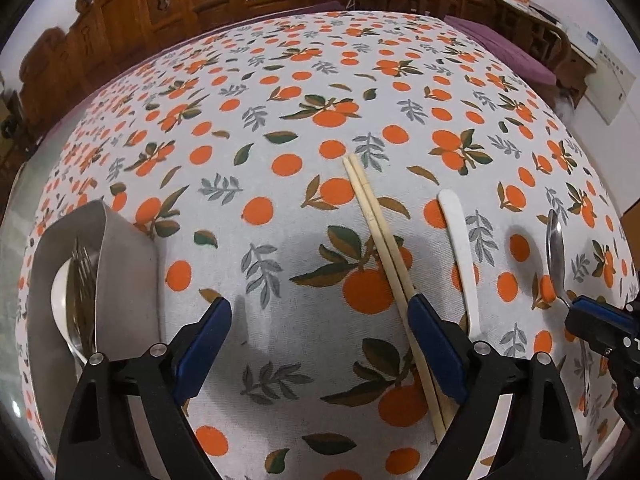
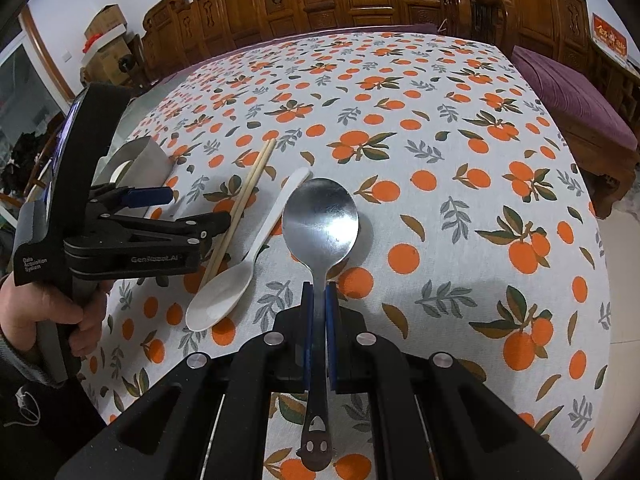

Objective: Organize utensils
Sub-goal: 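Grasp a wooden chopstick with the left gripper while the right gripper holds the steel spoon, then carry the chopstick into the grey tray and open the left gripper while the right gripper holds the spoon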

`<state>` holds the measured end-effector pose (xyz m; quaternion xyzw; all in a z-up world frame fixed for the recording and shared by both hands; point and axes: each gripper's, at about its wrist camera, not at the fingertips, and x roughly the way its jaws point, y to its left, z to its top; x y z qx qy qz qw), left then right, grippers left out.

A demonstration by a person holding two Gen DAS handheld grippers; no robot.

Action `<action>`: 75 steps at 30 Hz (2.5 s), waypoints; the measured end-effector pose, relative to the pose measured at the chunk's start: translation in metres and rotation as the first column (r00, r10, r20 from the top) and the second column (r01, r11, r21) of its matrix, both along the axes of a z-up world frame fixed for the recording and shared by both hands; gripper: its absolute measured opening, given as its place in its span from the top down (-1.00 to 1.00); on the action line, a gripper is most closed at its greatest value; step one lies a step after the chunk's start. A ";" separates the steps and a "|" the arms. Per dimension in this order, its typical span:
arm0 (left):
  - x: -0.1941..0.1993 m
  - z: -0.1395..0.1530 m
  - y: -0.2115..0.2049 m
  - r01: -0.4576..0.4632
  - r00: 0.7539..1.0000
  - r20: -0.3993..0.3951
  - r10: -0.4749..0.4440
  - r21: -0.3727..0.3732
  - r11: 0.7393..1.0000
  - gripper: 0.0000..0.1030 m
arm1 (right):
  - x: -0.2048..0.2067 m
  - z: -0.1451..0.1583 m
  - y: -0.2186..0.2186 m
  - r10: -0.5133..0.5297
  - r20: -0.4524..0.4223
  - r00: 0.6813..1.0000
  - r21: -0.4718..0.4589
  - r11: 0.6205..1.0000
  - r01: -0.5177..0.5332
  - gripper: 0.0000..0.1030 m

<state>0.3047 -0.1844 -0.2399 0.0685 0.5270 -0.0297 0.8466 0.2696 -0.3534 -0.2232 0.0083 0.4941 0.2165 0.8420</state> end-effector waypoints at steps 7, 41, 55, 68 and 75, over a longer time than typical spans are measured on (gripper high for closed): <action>0.009 0.000 -0.006 0.009 1.000 -0.014 -0.009 -0.009 1.000 -0.23 | 0.000 0.000 -0.001 0.001 0.001 1.000 0.002 1.000 -0.001 0.86; -0.057 0.106 0.100 0.056 0.992 0.125 -0.031 -0.201 0.978 0.91 | -0.022 0.065 0.104 0.068 0.098 0.993 -0.019 0.998 -0.066 0.86; -0.065 0.110 0.163 0.047 0.991 0.132 -0.017 -0.226 0.973 0.91 | -0.022 0.080 0.161 0.117 0.109 0.987 -0.023 0.993 -0.115 0.86; -0.048 0.048 0.195 -0.017 1.000 0.014 0.021 -0.210 0.978 0.91 | -0.020 0.082 0.185 0.144 0.103 0.984 -0.024 0.990 -0.142 0.86; -0.046 0.036 0.197 -0.030 1.000 -0.011 0.028 -0.200 0.979 0.88 | -0.017 0.083 0.189 0.148 0.102 0.984 -0.018 0.989 -0.147 0.86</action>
